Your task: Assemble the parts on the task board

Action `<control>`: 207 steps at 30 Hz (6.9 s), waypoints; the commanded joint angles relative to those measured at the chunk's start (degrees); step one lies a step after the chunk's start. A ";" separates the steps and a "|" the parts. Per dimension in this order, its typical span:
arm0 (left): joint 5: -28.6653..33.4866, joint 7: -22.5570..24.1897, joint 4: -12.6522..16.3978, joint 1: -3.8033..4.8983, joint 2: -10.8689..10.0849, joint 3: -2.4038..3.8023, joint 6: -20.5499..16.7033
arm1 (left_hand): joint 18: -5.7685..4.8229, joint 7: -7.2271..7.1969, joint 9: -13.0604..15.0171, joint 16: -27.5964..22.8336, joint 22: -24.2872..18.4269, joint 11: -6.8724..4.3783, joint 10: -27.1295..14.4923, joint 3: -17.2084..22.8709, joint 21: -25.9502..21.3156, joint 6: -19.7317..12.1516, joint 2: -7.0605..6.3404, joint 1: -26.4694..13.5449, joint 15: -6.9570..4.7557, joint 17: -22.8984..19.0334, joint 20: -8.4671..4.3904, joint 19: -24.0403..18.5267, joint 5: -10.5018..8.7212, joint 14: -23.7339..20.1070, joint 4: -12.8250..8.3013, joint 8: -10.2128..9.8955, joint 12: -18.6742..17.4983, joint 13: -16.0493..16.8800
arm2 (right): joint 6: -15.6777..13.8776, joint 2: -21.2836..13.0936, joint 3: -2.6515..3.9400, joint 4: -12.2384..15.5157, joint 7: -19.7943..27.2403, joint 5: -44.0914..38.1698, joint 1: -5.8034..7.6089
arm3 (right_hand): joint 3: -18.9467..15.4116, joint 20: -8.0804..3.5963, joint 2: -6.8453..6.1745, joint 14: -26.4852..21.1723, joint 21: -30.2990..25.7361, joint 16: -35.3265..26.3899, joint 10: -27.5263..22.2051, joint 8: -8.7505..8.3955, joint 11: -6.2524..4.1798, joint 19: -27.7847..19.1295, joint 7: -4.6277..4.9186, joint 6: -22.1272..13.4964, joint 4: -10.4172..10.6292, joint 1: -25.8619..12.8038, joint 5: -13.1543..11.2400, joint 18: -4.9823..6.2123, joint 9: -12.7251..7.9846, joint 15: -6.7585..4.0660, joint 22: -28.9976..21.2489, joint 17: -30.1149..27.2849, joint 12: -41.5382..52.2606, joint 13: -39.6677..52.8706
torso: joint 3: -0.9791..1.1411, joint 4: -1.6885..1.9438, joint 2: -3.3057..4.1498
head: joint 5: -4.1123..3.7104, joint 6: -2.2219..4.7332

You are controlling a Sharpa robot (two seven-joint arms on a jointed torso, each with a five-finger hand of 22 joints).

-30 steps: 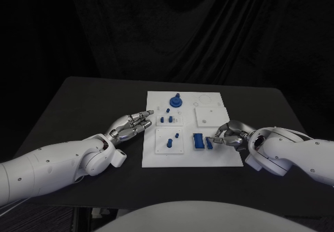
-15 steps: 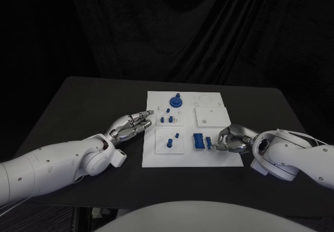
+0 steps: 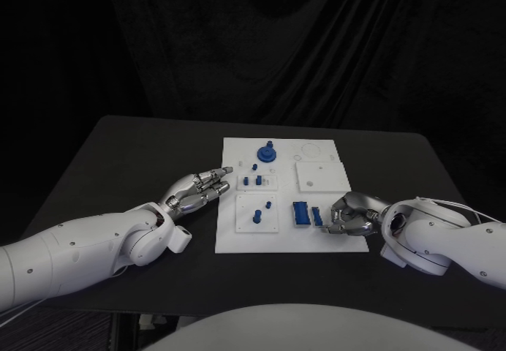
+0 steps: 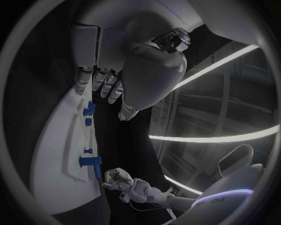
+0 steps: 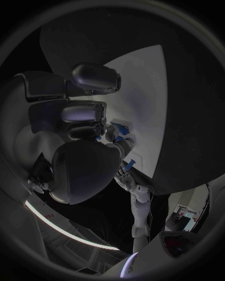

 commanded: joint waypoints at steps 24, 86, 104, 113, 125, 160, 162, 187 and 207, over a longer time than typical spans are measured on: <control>0.09 3.54 0.03 -0.17 0.13 0.03 0.78 | 0.96 0.80 0.07 0.08 -0.08 -0.09 0.05 0.28 0.11 0.21 -0.28 -0.02 0.08 0.01 0.08 -0.05 0.35 -0.04 -0.08 0.25 0.15 0.07 | -2.11 1.07 0.03 -1.53 0.06 -2.23 -0.20 | -0.81 -1.21 1.41 5.94 1.25 0.17 6.04 13.92 -1.31 0.67 -1.14 16.81 1.11 0.96 0.20 -0.61 10.56 -1.27 10.02 15.09 -0.31 15.07 | -0.02 0.04 -0.05 | -0.03 -0.01; 0.09 3.70 0.24 -0.22 0.08 0.03 0.73 | 0.96 0.92 0.08 0.08 -0.16 0.02 0.09 0.46 0.10 0.29 -0.28 -0.06 0.14 0.01 0.09 -0.07 0.36 -0.03 -0.04 0.25 0.21 0.08 | 1.32 2.63 0.04 -3.82 0.56 -2.69 -0.66 | -0.81 -1.52 1.27 5.94 -0.04 0.17 6.04 12.29 -1.55 0.09 -1.37 14.13 -0.36 1.96 0.07 -0.39 10.06 -1.53 9.65 15.09 -0.31 15.07 | -0.02 -0.02 -0.03 | 0.67 -0.01; 0.09 6.88 3.16 -0.20 -1.14 0.04 -4.38 | 1.13 0.89 0.33 -0.02 -0.43 -1.08 0.75 0.08 0.07 2.67 -1.60 -0.29 -1.50 -0.06 -1.12 -0.14 0.36 -0.21 0.66 0.84 1.66 0.25 | -17.19 -3.03 0.09 0.49 18.84 7.49 1.59 | -9.39 0.70 4.22 0.88 -20.34 -6.09 2.66 -15.58 0.75 -8.15 1.02 -10.18 5.80 -6.24 0.10 2.92 -9.44 0.85 4.39 0.01 -2.76 11.88 | -0.03 -0.21 -0.44 | 0.23 -0.01; 0.09 8.55 5.35 0.32 -2.36 0.05 -7.91 | 1.01 -0.23 0.15 -0.21 -1.04 -2.49 0.59 -2.40 -0.01 2.29 -2.67 -1.90 -3.28 -0.20 -3.29 -0.34 -1.18 -0.53 6.55 0.50 1.66 0.20 | -22.55 -2.49 0.08 -0.98 36.79 24.02 3.63 | -16.65 10.97 8.86 -38.26 -64.55 -52.40 -48.01 -38.34 13.72 -35.69 9.21 -20.60 5.67 -3.21 0.17 2.95 -32.82 13.93 -17.91 -47.93 -48.20 -30.07 | -0.35 -0.52 -1.75 | 1.40 -0.01; 0.09 11.17 4.77 0.94 -1.32 0.05 -11.03 | 1.02 -9.14 -0.72 -0.21 -2.67 -7.66 -2.22 -11.02 -0.29 -6.78 -0.62 -12.64 -5.80 -0.20 -5.69 -0.85 -1.19 -0.53 7.33 -1.05 -4.37 -0.46 | -14.99 -1.23 -0.06 -4.64 46.22 33.55 3.85 | -22.46 16.86 9.50 -78.64 -68.71 -83.14 -81.16 -50.01 13.13 -80.72 0.26 -40.43 5.80 -3.27 0.31 -0.86 -59.18 17.57 -67.92 -72.63 -74.19 -64.40 | -0.16 -0.79 -4.62 | 1.09 -0.01; 1.69 -0.77 3.81 1.01 0.49 1.03 -13.44 | -3.11 -12.81 -2.20 -0.21 -7.49 -9.73 -2.57 -6.06 -1.23 -18.34 -4.49 -44.55 -9.72 -0.20 -10.69 -2.09 -13.51 -0.53 0.16 -2.49 -10.42 -1.91 | -15.49 0.95 1.01 -6.62 49.22 36.58 1.47 | -15.05 9.48 8.18 -84.06 -69.71 -89.83 -83.96 -56.71 3.72 -84.05 0.44 -48.93 -2.81 -28.78 -6.55 -4.47 -72.59 12.65 -74.93 -74.91 -82.98 -74.93 | 0.56 -1.95 -5.09 | 1.19 1.25; 2.86 -1.32 4.35 1.16 0.70 1.76 -15.18 | -3.77 -12.39 -2.20 -0.21 -7.49 -9.73 -2.57 -5.48 -1.23 -18.34 -5.04 -47.87 -9.72 -0.20 -11.12 -2.09 -14.76 -0.53 -0.57 -2.49 -10.80 -1.91 | -16.30 1.76 1.80 -6.80 49.07 38.33 1.13 | -14.47 8.78 3.91 -84.06 -69.71 -89.83 -83.96 -57.42 3.72 -84.05 0.44 -49.26 -3.39 -31.90 -7.21 -4.47 -72.59 12.26 -74.93 -74.91 -83.52 -74.93 | 0.77 -1.94 -5.03 | 1.04 2.13; 19.57 -9.14 12.16 3.27 3.80 12.22 -40.10 | -9.30 -8.29 -2.20 -0.21 -7.49 -9.73 -2.57 1.30 -1.23 -18.34 -11.66 -73.87 -9.72 -0.20 -16.18 -2.09 -24.54 -0.53 -9.48 -2.49 -15.48 -1.91 | -29.00 14.48 14.17 -9.56 46.72 65.69 -4.20 | -8.06 0.00 3.91 -84.06 -69.71 -89.83 -83.96 -66.04 3.72 -84.05 0.44 -54.45 -10.90 -56.35 -15.49 -4.47 -72.59 6.56 -74.93 -74.91 -90.31 -74.93 | 4.00 -1.75 -4.09 | -1.21 15.62; 19.57 -9.14 12.16 3.27 3.80 12.22 -40.10 | -9.30 -8.29 -2.20 -0.21 -7.49 -9.73 -2.57 1.30 -1.23 -18.34 -11.66 -82.35 -9.72 -0.20 -16.18 -2.09 -29.80 -0.53 -9.48 -2.49 -15.48 -1.91 | -29.00 14.48 14.17 -9.56 46.72 65.69 -4.20 | -8.06 0.00 3.91 -84.06 -69.71 -89.83 -83.96 -66.04 3.72 -84.05 0.44 -54.45 -10.90 -65.39 -15.49 -4.47 -72.59 6.56 -74.93 -74.91 -90.31 -74.93 | 4.00 -1.75 -4.09 | -1.21 15.62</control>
